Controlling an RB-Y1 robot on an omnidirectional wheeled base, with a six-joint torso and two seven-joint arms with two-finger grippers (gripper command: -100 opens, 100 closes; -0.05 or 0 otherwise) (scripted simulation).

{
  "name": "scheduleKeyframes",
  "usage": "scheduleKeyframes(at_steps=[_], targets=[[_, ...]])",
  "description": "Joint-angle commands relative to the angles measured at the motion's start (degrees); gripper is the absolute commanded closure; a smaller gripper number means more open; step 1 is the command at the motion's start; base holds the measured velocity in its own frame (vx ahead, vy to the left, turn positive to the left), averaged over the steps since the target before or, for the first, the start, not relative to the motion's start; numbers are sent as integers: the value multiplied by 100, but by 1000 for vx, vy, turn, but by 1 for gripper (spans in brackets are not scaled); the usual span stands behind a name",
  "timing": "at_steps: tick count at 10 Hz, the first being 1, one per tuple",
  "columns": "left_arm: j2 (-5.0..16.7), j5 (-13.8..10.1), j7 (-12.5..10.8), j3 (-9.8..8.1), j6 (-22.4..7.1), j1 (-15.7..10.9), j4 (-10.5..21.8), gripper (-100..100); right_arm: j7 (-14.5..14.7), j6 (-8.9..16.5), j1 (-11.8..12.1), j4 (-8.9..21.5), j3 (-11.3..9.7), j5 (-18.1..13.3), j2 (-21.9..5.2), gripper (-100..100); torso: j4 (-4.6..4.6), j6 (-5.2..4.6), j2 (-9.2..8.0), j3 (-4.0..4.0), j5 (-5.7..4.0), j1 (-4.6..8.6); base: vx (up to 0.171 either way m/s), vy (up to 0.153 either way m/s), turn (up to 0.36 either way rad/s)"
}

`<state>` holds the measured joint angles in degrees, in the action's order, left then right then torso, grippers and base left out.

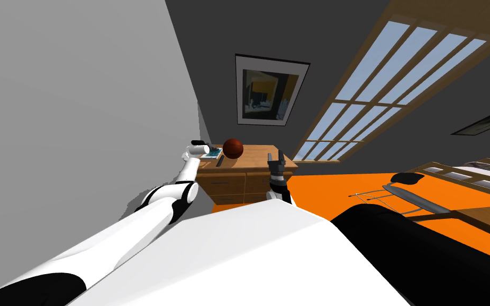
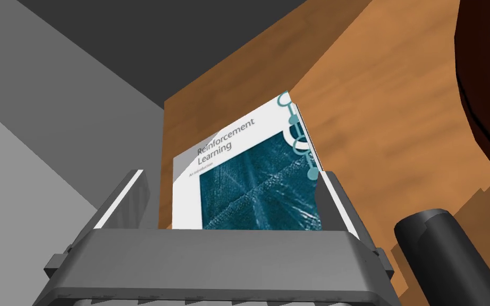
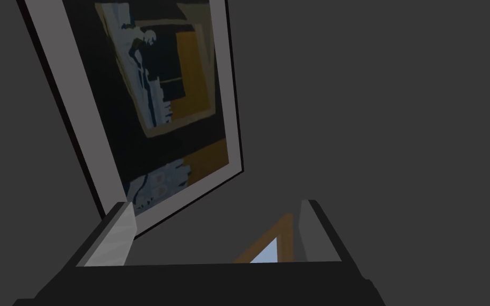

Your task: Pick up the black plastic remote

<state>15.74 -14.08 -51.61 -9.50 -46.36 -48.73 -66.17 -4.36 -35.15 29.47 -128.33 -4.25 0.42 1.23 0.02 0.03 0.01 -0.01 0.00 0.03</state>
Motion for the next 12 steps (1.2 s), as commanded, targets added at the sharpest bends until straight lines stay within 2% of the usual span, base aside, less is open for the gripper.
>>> scheduleKeyframes(at_steps=[1, 2, 3, 5, 6, 7, 8, 9, 10, 11, 12], targets=[[29, -14, -136, -3, -286, -197, 252, -100, 0, 0, 0, 0, 0, 0, 0, 0, 0, 0, 0, 0, 0, 0, 6, -1, -9], [29, -14, -136, -3, -334, -197, 252, -100, 0, 0, 0, 0, 0, 0, 0, 0, 1, 1, 0, 0, 0, 0, 0, 0, 0], [97, -50, -372, -4, -573, -466, 503, -100, 0, 0, 0, 0, 0, 0, 0, 0, 1, 1, -1, 0, 1, 0, 6, -4, -13], [97, -50, -372, -4, -760, -501, 613, -100, 0, 0, 0, 0, 0, 0, 0, 0, 1, 1, 0, -1, 0, 1, 3, -2, -5], [168, -83, -602, 1, -984, -772, 887, -100, 0, 0, 0, 0, 0, 0, 0, 0, 1, 1, -1, 0, 1, 0, 4, -5, -16], [168, -83, -602, 1, -1128, -787, 969, -100, 0, 0, 0, 0, 0, 0, 0, 0, 0, 0, -1, 1, 0, 2, 6, -6, -14], [239, -115, -826, 12, -1315, -1011, 1135, -100, 0, 0, 0, 0, 0, 0, 0, 0, 1, 1, -1, 0, 0, 2, 7, -12, -18], [239, -115, -826, 12, -1486, -1055, 1293, -100, 0, 0, 0, 0, 0, 0, 0, 0, 0, 0, 0, 0, -1, 4, 9, -11, -10], [239, -115, -826, 12, -1594, -1055, 1317, -100, 0, 0, 0, 0, 0, 0, 0, 0, 1, 1, 0, -1, 0, 4, 0, 0, 0], [310, -146, -1042, 28, -1801, -1304, 1536, -100, 0, 0, 0, 0, 0, 0, 0, 0, 1, 1, -1, 0, 1, 1, 6, -11, -19], [310, -146, -1042, 28, -1950, -1304, 1656, -100, 0, 0, 0, 0, 0, 0, 0, 0, 0, 0, 0, 0, -1, 4, 7, -11, -16]])
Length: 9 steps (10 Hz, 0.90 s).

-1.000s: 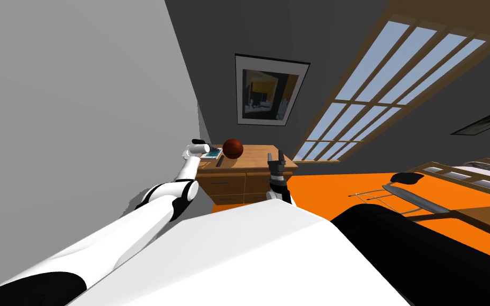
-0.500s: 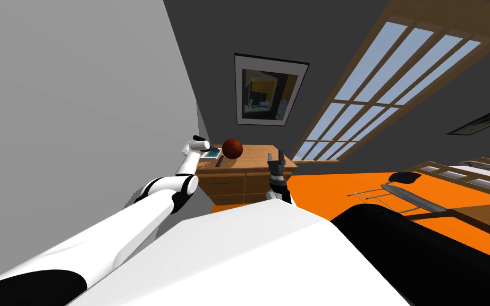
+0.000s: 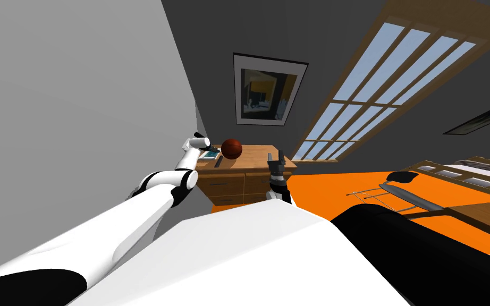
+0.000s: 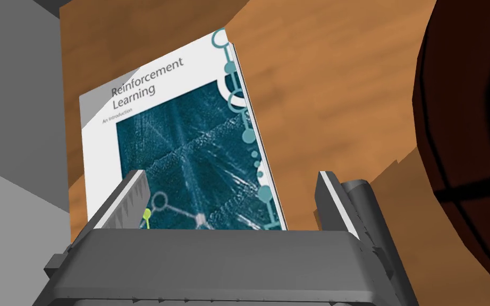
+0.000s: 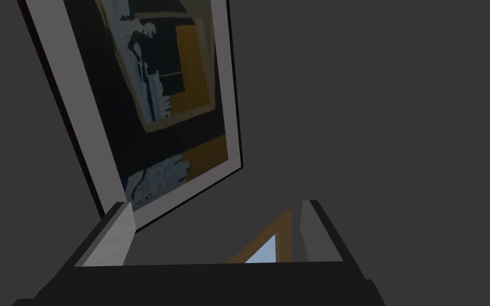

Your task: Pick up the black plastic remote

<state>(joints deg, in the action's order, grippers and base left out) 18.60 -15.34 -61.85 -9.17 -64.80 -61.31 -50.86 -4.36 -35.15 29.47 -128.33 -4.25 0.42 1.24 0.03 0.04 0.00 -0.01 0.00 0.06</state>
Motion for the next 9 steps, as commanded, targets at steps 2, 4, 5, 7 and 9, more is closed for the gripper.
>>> scheduleKeyframes(at_steps=[2, 4, 5, 7, 9], targets=[[93, -48, -226, 15, -473, -277, 416, -100, 0, 0, 0, 0, 0, 0, 0, 0, -1, -1, 0, 1, -1, 3, 7, -19, -19], [160, -76, -424, 39, -732, -488, 721, -100, 0, 0, 0, 0, 0, 0, 0, 0, 0, 1, -1, 0, 1, -2, 3, -12, -13], [160, -76, -424, 39, -905, -488, 769, -100, 0, 0, 0, 0, 0, 0, 0, 0, -1, -1, -1, 1, -1, 1, 6, -15, -16], [223, -101, -612, 66, -1256, -680, 1071, -100, 0, 0, 0, 0, 0, 0, 0, 0, -1, 0, 0, 1, -2, 5, 10, -22, -20], [282, -125, -789, 96, -1575, -853, 1275, -100, 0, 0, 0, 0, 0, 0, 0, 0, 0, 0, 0, 0, 0, 0, 3, -16, -14]])
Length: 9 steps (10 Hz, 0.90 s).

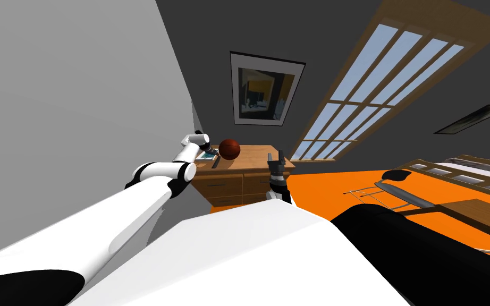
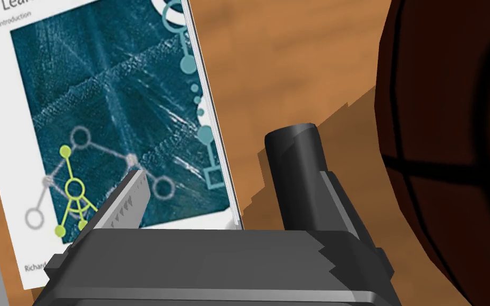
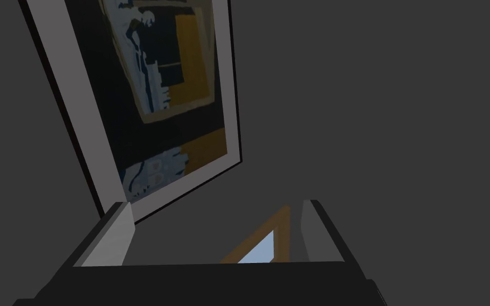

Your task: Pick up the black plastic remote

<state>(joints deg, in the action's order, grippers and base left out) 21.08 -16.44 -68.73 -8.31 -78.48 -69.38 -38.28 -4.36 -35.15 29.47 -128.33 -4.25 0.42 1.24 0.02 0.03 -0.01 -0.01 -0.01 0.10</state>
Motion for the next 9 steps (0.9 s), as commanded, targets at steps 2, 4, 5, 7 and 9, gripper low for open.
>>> scheduleKeyframes(at_steps=[2, 4, 5, 7, 9], targets=[[89, -37, -265, 42, -418, -200, 367, -100, 0, 0, 0, 0, 0, 0, 0, 0, 0, 1, 0, 0, 0, -1, 10, -23, -20], [89, -37, -265, 42, -586, -200, 367, -100, 0, 0, 0, 0, 0, 0, 0, 0, 1, 1, 2, -1, 0, 1, 6, -18, -7], [138, -56, -415, 75, -884, -334, 580, -100, 0, 0, 0, 0, 0, 0, 0, 0, 0, 1, 0, 0, 1, -3, 6, -19, -31], [182, -72, -552, 109, -1161, -450, 760, -100, 0, 0, 0, 0, 0, 0, 0, 0, 0, 1, 0, 0, 1, -1, 4, -24, -20], [220, -86, -674, 142, -1330, -547, 1055, -100, 0, 0, 0, 0, 0, 0, 0, 0, 0, 1, 0, 0, 0, 1, 8, -25, -18]])
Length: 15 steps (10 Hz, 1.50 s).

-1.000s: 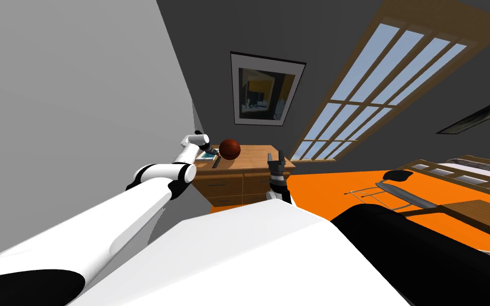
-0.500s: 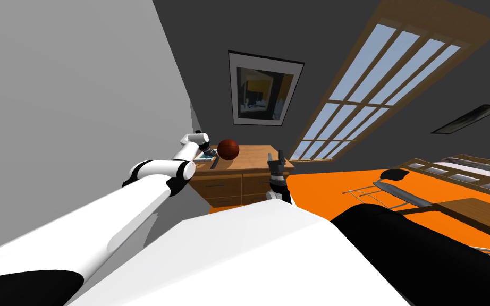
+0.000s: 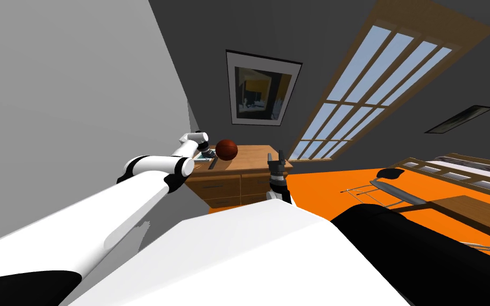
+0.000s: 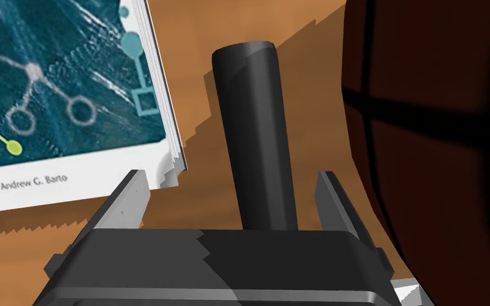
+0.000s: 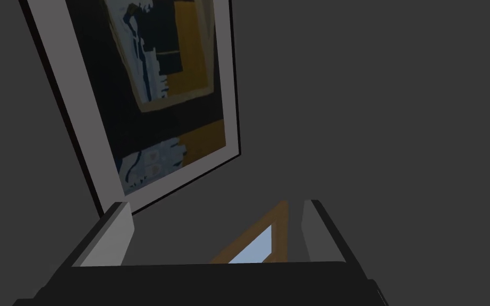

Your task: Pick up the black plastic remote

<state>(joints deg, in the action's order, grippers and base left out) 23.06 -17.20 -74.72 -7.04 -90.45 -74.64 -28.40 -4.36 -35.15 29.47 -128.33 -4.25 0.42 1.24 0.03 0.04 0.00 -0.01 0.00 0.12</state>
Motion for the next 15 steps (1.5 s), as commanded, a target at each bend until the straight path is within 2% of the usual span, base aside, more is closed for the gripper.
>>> scheduleKeyframes(at_steps=[1, 3, 4, 6, 8, 9, 10, 11, 12, 13, 14, 15], targets=[[22, -9, -75, 15, -212, -20, 67, -100, 0, 0, 0, 0, 0, 0, 0, 0, 0, 0, 0, 0, 0, 0, 8, -20, -9], [78, -29, -272, 76, -578, -161, 390, -100, 0, 0, 0, 0, 0, 0, 0, 0, 0, 0, -1, 0, 0, -2, 7, -25, -25], [78, -29, -272, 76, -618, -161, 408, -100, 0, 0, 0, 0, 0, 0, 0, 0, 0, 1, -1, 1, 0, 0, 5, -20, -6], [109, -39, -401, 122, -888, -241, 635, -100, 0, 0, 0, 0, 0, 0, 0, 0, 0, 1, -1, 1, 1, -4, 6, -16, -16], [109, -39, -401, 122, -888, -241, 635, -100, 0, 0, 0, 0, 0, 0, 0, 0, 0, 1, -1, 1, 2, -6, 3, -6, -2], [120, -42, -455, 144, -1004, -271, 732, -100, 0, 0, 0, 0, 0, 0, 0, 0, 0, 1, -2, 1, 2, -9, 4, -5, -9], [113, -43, -434, 131, -964, -228, 622, -100, 0, 0, 0, 0, 0, 0, 0, 0, 0, 1, -2, 1, 2, -10, 0, 0, 0], [113, -44, -446, 133, -997, -224, 615, 0, 0, 0, 0, 0, 0, 0, 0, 0, -1, 1, -3, 1, 2, -10, 0, 0, 0], [88, -28, -369, 119, -816, -82, 656, -100, 0, 0, 0, 0, 0, 0, 0, 0, -1, 1, -3, 2, 3, -11, 9, -23, 22], [88, -28, -369, 119, -816, -82, 656, -100, 0, 0, 0, 0, 0, 0, 0, 0, 1, 2, -1, 0, 2, -5, 10, -28, 23], [88, -28, -369, 119, -816, -82, 837, -100, 0, 0, 0, 0, 0, 0, 0, 0, 0, 1, 1, -1, 0, -2, 7, -14, 0], [89, -29, -364, 118, -808, -49, 677, -100, 0, 0, 0, 0, 0, 0, 0, 0, 1, 1, 0, -1, 2, -7, 0, 0, 0]])
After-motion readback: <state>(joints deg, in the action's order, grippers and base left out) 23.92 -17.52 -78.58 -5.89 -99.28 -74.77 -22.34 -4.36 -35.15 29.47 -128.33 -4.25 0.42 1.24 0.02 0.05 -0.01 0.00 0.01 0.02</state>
